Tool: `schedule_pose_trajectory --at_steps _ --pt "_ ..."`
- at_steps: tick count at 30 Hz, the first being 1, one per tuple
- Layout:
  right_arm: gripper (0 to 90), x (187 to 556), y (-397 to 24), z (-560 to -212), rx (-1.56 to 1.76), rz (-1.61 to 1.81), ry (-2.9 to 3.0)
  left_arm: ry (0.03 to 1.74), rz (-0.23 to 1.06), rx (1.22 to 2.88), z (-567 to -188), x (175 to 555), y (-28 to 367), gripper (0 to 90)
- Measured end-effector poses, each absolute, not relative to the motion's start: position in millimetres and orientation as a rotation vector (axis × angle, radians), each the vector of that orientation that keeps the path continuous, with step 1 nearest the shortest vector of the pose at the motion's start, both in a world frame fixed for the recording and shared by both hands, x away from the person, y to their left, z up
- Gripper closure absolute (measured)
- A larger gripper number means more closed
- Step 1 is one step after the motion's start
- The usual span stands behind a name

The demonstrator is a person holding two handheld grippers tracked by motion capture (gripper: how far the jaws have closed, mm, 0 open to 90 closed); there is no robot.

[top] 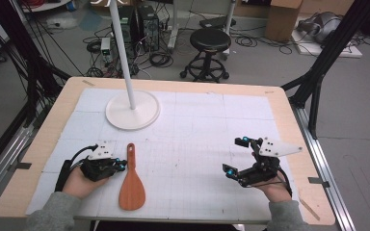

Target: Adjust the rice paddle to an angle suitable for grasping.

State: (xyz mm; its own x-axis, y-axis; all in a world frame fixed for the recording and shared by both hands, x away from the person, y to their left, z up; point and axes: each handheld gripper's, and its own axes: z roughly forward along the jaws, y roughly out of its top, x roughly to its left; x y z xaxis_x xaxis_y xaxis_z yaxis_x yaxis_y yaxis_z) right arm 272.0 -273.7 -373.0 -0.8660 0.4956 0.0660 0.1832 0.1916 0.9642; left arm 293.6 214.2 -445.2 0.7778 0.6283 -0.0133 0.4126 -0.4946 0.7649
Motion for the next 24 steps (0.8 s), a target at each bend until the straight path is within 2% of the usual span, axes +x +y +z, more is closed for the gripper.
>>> schedule_pose_trajectory --at_steps 17,24 --pt "0.0 272 -273 -373 0.648 1.723 2.208 0.747 0.342 2.160 -446 296 200 89.7" --pt "0.0 272 -273 -373 0.645 1.726 2.209 0.703 0.287 2.165 -446 294 183 89.7"
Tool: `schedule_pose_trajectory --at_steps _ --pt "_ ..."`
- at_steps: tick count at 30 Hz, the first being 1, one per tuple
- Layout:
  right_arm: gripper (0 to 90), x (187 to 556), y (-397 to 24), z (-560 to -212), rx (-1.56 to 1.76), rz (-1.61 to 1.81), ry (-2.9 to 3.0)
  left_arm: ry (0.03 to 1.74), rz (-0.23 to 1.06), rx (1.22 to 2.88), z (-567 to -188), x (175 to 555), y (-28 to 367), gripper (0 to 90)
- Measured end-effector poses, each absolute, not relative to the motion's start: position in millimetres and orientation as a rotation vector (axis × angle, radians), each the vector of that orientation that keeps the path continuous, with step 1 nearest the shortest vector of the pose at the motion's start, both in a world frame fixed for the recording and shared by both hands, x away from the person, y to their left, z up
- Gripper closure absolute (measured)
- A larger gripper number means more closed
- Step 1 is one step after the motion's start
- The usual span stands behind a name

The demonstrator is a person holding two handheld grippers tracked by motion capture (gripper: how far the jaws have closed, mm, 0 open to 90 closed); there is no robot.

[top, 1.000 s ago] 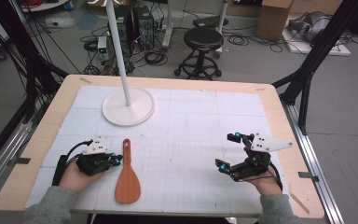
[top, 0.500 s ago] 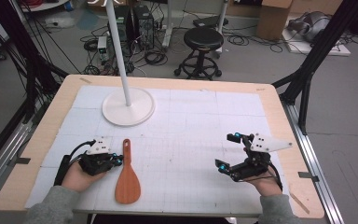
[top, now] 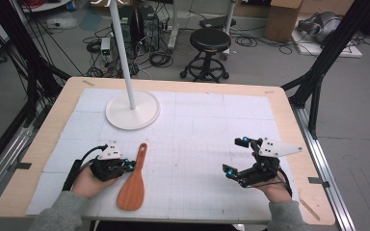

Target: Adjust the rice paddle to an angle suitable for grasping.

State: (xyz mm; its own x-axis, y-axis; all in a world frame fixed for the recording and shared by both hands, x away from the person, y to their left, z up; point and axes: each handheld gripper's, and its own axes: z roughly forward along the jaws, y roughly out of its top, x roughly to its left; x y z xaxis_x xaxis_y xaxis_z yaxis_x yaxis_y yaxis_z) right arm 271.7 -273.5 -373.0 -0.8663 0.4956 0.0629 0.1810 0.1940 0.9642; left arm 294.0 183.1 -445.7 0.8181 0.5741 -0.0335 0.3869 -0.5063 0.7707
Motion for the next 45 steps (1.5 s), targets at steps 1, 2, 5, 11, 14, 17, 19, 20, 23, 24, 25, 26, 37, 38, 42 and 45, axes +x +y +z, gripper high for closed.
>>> schedule_pose_trajectory --at_steps 1,2,5,11,14,17,19,20,23,24,25,26,37,38,42,45 --pt "0.0 272 -273 -373 0.645 1.725 2.210 0.691 0.273 2.165 -446 294 179 89.7" --pt "0.0 272 -274 -373 0.644 1.724 2.210 0.673 0.281 2.178 -446 293 176 89.8" --pt "0.0 271 -274 -373 0.647 1.727 2.212 0.668 0.272 2.185 -445 292 170 89.8" --pt "0.0 271 -274 -373 0.648 1.725 2.214 0.651 0.278 2.198 -444 291 165 89.7" --pt "0.0 271 -274 -373 0.649 1.725 2.213 0.638 0.275 2.208 -444 290 162 89.7" --pt "0.0 272 -274 -373 0.643 1.720 2.214 0.625 0.265 2.213 -444 290 157 89.7" --pt "0.0 272 -274 -373 0.642 1.722 2.213 0.626 0.268 2.216 -443 289 155 89.7" --pt "0.0 271 -274 -373 0.644 1.723 2.216 0.627 0.270 2.218 -443 289 155 89.7" --pt "0.0 272 -274 -373 0.645 1.721 2.214 0.625 0.270 2.220 -443 289 155 89.7" --pt "0.0 272 -274 -373 0.642 1.719 2.213 0.623 0.270 2.221 -443 289 155 89.7" --pt "0.0 272 -274 -373 0.642 1.719 2.214 0.622 0.272 2.223 -443 289 154 89.7" --pt "0.0 272 -274 -373 0.641 1.720 2.218 0.627 0.270 2.221 -443 289 154 89.7" --pt "0.0 272 -273 -374 0.645 1.718 2.225 0.582 0.259 2.238 -442 288 138 89.7" --pt "0.0 272 -273 -374 0.642 1.720 2.224 0.578 0.259 2.236 -442 288 137 89.7" --pt "0.0 272 -273 -374 0.642 1.715 2.235 0.549 0.255 2.254 -442 285 132 89.7" --pt "0.0 272 -272 -375 0.641 1.707 2.245 0.537 0.240 2.256 -441 283 128 89.7"
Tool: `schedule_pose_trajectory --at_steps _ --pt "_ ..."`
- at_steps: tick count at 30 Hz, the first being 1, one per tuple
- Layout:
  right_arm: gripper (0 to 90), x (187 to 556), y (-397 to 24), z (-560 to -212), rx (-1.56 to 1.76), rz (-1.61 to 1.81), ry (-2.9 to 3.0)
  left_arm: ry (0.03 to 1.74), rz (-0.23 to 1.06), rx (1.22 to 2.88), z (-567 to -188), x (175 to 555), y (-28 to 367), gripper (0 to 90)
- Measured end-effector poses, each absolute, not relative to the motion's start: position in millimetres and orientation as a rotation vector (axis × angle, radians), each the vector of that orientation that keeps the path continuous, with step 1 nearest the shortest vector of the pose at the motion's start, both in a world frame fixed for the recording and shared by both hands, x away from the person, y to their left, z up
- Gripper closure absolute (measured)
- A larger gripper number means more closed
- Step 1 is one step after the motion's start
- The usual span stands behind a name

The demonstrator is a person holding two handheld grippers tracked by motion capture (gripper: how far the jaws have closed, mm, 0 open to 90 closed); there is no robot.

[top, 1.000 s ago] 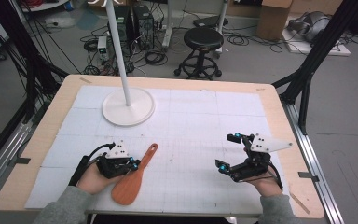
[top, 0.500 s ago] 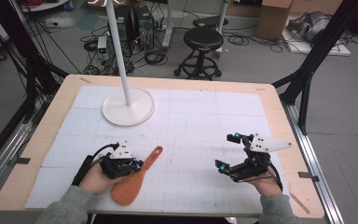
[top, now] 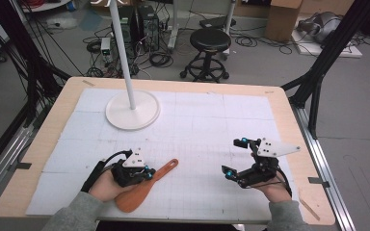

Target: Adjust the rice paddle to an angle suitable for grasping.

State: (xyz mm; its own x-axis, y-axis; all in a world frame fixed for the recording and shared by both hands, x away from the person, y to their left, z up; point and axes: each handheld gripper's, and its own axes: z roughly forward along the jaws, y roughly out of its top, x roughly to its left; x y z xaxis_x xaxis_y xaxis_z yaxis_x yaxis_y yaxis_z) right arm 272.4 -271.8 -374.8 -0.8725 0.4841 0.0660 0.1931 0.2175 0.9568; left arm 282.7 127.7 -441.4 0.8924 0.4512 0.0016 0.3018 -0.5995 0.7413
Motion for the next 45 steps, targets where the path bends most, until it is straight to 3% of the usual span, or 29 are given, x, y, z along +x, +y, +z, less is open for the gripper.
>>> schedule_pose_trajectory --at_steps 20,33,36,45 --pt "0.0 272 -272 -375 0.632 1.711 2.255 0.457 0.194 2.282 -440 274 111 89.4" --pt "0.0 272 -275 -374 0.637 1.723 2.242 0.470 0.127 2.195 -429 273 115 59.5" --pt "0.0 272 -275 -374 0.645 1.723 2.245 0.449 0.091 2.193 -423 271 113 48.9" --pt "0.0 272 -276 -373 0.639 1.727 2.237 0.338 0.038 2.223 -413 264 104 33.5"
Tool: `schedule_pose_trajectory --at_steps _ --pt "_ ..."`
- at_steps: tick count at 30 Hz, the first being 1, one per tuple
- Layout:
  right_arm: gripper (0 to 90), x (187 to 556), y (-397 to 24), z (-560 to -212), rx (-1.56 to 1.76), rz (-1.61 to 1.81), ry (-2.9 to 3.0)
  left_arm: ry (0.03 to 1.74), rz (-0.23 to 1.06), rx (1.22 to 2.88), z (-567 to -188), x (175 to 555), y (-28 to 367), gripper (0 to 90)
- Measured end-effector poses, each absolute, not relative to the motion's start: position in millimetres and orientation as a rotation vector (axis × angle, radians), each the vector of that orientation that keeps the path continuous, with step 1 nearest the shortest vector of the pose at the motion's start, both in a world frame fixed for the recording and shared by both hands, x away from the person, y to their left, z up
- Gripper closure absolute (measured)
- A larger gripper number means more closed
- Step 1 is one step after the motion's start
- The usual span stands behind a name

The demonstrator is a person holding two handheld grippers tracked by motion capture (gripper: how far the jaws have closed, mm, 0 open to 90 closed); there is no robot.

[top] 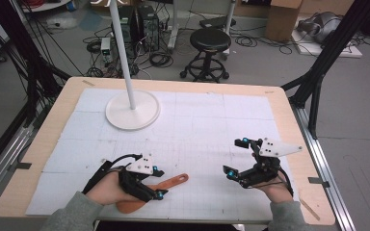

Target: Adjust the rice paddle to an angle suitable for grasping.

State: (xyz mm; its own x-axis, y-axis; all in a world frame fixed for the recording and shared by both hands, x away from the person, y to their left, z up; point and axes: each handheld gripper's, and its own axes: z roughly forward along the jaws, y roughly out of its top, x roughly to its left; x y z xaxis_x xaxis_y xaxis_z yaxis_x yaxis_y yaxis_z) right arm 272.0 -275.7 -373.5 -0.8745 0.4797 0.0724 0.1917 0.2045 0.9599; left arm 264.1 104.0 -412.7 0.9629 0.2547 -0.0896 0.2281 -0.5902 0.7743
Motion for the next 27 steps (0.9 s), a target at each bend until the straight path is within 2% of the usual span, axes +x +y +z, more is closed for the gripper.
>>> schedule_pose_trajectory --at_steps 2,4,8,12,19,27 --pt "0.0 272 -276 -373 0.642 1.726 2.239 0.341 0.055 2.241 -410 263 102 29.5" --pt "0.0 272 -276 -373 0.646 1.728 2.240 0.351 0.053 2.253 -407 264 100 17.7" --pt "0.0 273 -277 -373 0.642 1.740 2.240 0.383 0.028 2.264 -404 270 92 11.6" --pt "0.0 273 -279 -373 0.650 1.751 2.235 0.400 0.006 2.294 -407 275 81 11.2" --pt "0.0 272 -280 -373 0.650 1.748 2.224 0.377 0.088 2.380 -418 275 71 11.3" --pt "0.0 273 -276 -375 0.639 1.726 2.255 0.406 0.060 2.389 -424 277 74 11.6"
